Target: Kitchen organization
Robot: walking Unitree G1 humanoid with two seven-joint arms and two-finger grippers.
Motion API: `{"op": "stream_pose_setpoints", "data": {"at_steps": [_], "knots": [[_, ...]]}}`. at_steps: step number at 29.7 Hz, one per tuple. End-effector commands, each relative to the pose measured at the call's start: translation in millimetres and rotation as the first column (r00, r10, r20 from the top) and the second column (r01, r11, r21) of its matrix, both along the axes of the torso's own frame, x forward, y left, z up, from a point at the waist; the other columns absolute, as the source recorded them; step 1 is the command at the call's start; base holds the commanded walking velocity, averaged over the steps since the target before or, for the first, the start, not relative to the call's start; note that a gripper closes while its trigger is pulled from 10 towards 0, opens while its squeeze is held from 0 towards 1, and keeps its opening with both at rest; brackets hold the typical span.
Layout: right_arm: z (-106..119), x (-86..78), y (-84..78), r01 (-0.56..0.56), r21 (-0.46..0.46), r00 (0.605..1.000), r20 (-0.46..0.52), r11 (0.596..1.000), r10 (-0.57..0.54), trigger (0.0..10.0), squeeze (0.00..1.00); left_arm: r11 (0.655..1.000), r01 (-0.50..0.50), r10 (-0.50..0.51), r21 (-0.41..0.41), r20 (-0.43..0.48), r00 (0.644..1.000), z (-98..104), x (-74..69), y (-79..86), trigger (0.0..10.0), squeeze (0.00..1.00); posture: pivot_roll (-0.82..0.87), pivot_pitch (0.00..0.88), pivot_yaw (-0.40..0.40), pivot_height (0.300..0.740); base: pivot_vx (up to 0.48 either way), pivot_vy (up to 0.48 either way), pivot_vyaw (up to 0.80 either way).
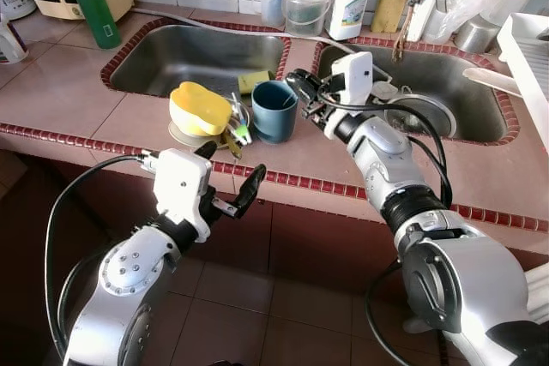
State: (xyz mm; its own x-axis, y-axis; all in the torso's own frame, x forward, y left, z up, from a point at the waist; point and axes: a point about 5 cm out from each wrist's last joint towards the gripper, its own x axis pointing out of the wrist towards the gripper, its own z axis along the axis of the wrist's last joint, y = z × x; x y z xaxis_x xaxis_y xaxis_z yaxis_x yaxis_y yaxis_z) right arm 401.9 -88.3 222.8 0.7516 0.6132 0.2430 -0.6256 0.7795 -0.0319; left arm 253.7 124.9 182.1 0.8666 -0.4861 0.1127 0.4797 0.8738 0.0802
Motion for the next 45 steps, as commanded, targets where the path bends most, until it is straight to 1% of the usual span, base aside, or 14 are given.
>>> {"op": "stream_pose_setpoints", "data": {"at_steps": [1, 12, 13, 14, 15, 16, 25, 26, 32, 38, 40, 41, 43, 45], "knots": [[12, 2.0, 1.2, 0.0, 0.02, 1.0, 0.03, 1.0, 0.0, 0.0, 0.0, 1.0, -0.002, 0.002, 0.004, 0.012, 1.0, 1, 1.4, -1.5, 10.0, 0.0, -0.02, 0.076, 0.017, 0.74, 0.0, 0.0, 0.0], [36, 4.8, -5.0, 0.007, 0.059, 0.995, 0.098, 0.998, -0.013, 0.0, 0.0, 1.0, 0.001, -0.001, -0.001, 0.031, 1.0, 2, 9.0, -3.6, 10.0, 0.0, -0.04, 0.045, 0.017, 0.74, 0.0, 0.0, 0.0], [42, 5.4, -6.1, 0.009, 0.071, 0.994, 0.112, 0.997, -0.017, 3.8, 0.0, 1.0, 0.001, -0.001, -0.003, 0.034, 0.999, 3, 11.2, -4.0, 10.0, 0.0, -0.04, 0.037, 0.015, 0.74, 0.0, 0.0, 0.0], [46, 5.7, -6.8, 0.011, 0.078, 0.992, 0.121, 0.997, -0.02, 3.8, 0.0, 1.0, 0.001, 0.0, -0.004, 0.037, 0.999, 3, 12.6, -4.2, 10.0, 0.0, -0.04, 0.037, 0.015, 0.74, 0.0, 0.0, 0.0], [52, 6.1, -7.5, 0.011, 0.085, 0.99, 0.138, 0.996, -0.023, 10.0, 0.0, 1.0, 0.002, -0.002, -0.005, 0.043, 0.999, 4, 14.1, -5.0, 10.0, 0.0, -0.05, 0.035, 0.014, 0.74, 0.0, 0.0, 0.0], [52, 6.1, -7.5, 0.011, 0.085, 0.99, 0.138, 0.996, -0.023, 10.0, 0.0, 1.0, 0.002, -0.002, -0.005, 0.043, 0.999, 4, 14.1, -5.0, 10.0, 0.0, -0.05, 0.035, 0.014, 0.74, 0.0, 0.0, 0.0], [92, 4.4, -11.6, -0.016, 0.139, 0.965, 0.262, 0.99, -0.021, 10.0, 0.0, 1.0, 0.013, -0.012, -0.016, 0.064, 0.998, 5, 24.0, -9.1, 10.0, 0.0, -0.07, 0.002, 0.014, 0.74, 0.0, 0.0, 0.0], [103, 2.8, -13.1, -0.023, 0.161, 0.954, 0.299, 0.987, -0.027, 10.0, 0.0, 1.0, 0.013, -0.011, -0.022, 0.069, 0.998, 6, 26.6, -9.6, 10.0, 0.0, -0.08, 0.0, 0.017, 0.74, 0.0, 0.0, 0.0], [115, -1.3, -20.8, 0.015, 0.2, 0.925, 0.37, 0.98, -0.09, 10.0, 0.0, 0.999, -0.004, 0.007, -0.035, 0.074, 0.997, 7, 34.4, -9.1, 10.0, 0.0, -0.09, 0.0, 0.016, 0.74, 0.0, 0.0, 0.0], [108, -4.5, -26.0, 0.105, 0.197, 0.899, 0.401, 0.975, -0.178, 10.0, 0.0, 0.998, -0.028, 0.032, -0.056, 0.066, 0.997, 7, 41.0, -5.6, 10.0, 0.0, -0.1, 0.0, 0.013, 0.74, 0.0, 0.0, 0.0], [91, -7.6, -36.4, 0.221, 0.216, 0.878, 0.381, 0.951, -0.291, 10.0, 0.0, 0.995, -0.068, 0.073, -0.076, 0.063, 0.995, 9, 48.3, -0.6, 10.0, 0.0, -0.12, 0.0, 0.012, 0.74, 0.0, 0.0, 0.0], [91, -7.6, -36.4, 0.221, 0.216, 0.878, 0.381, 0.951, -0.291, 10.0, 0.0, 0.995, -0.068, 0.073, -0.076, 0.063, 0.995, 9, 48.3, -0.6, 10.0, 0.0, -0.12, 0.0, 0.012, 0.74, 0.0, 0.0, 0.0], [72, -16.3, -52.0, 0.358, 0.233, 0.83, 0.364, 0.904, -0.422, 10.0, 0.0, 0.985, -0.118, 0.126, -0.125, 0.058, 0.99, 12, 55.5, 5.0, 10.0, 0.0, -0.12, 0.0, 0.013, 0.74, 0.0, 0.0, 0.0], [66, -21.7, -56.7, 0.395, 0.249, 0.81, 0.36, 0.884, -0.463, 10.0, 0.0, 0.981, -0.134, 0.143, -0.141, 0.061, 0.988, 13, 57.3, 7.0, 10.0, 0.0, -0.13, 0.0, 0.013, 0.74, 0.0, 0.0, 0.0]]}}
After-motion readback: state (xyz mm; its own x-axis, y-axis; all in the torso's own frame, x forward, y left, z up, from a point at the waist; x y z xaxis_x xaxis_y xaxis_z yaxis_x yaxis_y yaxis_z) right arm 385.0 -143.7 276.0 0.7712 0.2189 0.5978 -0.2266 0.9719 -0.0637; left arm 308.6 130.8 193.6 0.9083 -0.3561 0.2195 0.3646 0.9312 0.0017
